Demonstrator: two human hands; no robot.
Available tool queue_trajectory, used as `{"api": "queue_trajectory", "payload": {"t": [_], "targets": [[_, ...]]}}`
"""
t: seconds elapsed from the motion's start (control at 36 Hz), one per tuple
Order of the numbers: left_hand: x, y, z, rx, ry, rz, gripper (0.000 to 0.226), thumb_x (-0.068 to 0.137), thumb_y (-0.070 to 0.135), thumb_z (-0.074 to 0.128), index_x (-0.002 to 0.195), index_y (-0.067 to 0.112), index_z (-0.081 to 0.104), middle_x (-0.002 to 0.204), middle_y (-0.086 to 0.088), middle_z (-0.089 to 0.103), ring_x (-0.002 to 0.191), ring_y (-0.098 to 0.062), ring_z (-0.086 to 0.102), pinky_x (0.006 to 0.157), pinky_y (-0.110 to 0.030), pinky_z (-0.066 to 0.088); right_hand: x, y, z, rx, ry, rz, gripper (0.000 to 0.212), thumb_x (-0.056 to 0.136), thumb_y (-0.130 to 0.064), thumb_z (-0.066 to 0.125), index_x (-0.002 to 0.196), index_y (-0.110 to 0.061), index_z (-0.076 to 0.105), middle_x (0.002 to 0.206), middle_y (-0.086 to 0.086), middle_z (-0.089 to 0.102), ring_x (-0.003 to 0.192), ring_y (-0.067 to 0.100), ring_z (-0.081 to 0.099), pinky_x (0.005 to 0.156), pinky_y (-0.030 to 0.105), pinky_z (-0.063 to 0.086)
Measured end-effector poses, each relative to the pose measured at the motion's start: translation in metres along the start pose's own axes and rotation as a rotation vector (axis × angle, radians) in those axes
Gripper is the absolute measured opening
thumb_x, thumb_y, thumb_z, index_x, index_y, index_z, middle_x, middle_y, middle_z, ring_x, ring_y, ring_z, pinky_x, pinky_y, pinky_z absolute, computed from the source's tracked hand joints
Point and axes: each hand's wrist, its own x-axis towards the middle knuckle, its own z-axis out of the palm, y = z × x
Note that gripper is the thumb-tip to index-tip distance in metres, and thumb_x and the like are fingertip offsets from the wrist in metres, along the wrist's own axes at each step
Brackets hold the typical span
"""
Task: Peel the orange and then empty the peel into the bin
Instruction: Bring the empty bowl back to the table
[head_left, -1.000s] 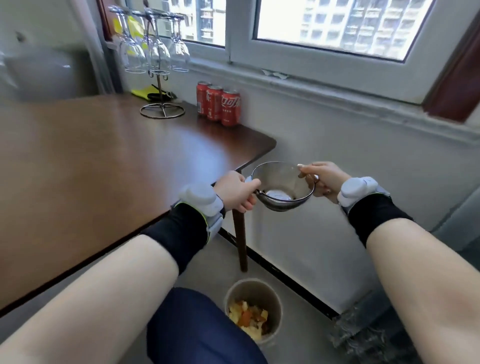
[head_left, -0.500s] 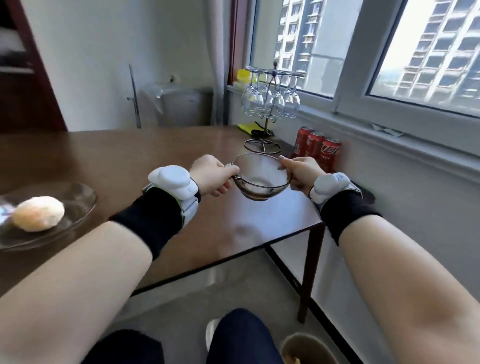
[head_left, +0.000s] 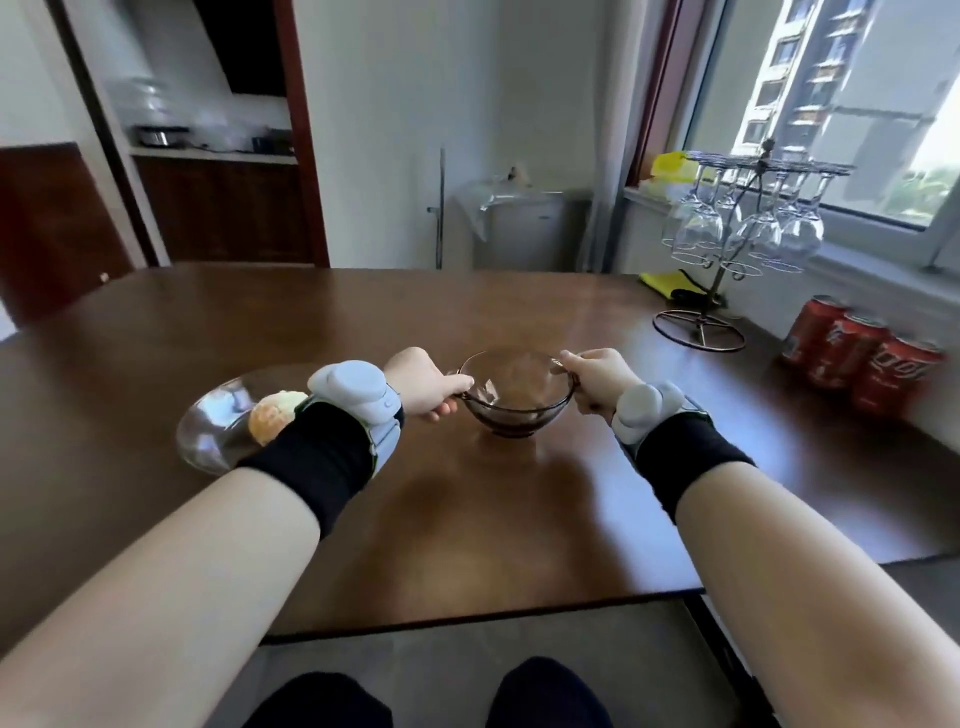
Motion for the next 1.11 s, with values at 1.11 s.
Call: {"api": "queue_trajectory", "payload": {"t": [1.11], "targets": [[-0.026, -0.120, -0.119, 0.441, 0.055, -0.142, 0.089, 0.037, 0.066, 0.080, 0.115, 0.034, 0.050, 0.115, 0.004, 0.055, 0.107, -0.018, 0.054, 0.095, -0.034, 0.045, -0.055, -0.094, 0.186, -0.335, -0.365, -0.362, 0.010, 0.085, -0.021, 0.060, 0.082, -0.019, 0.069, 0.069, -0.006, 0.061, 0.055, 0.005, 0.051, 0.065, 0.023, 0.049]]}}
